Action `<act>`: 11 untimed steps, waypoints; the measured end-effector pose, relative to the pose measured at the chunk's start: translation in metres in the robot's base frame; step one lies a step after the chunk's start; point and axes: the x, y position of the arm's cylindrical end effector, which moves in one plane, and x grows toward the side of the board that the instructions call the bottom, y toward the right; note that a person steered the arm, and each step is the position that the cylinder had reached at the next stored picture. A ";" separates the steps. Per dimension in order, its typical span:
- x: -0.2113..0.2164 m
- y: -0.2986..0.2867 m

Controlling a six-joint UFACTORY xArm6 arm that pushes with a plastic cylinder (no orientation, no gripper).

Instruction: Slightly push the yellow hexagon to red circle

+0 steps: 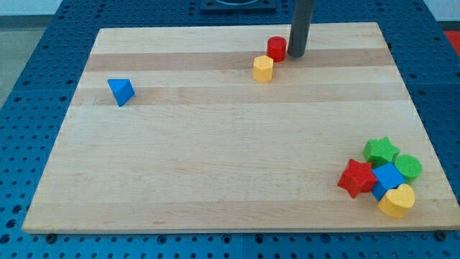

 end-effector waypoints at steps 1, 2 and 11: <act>0.000 -0.017; 0.000 -0.034; 0.050 -0.057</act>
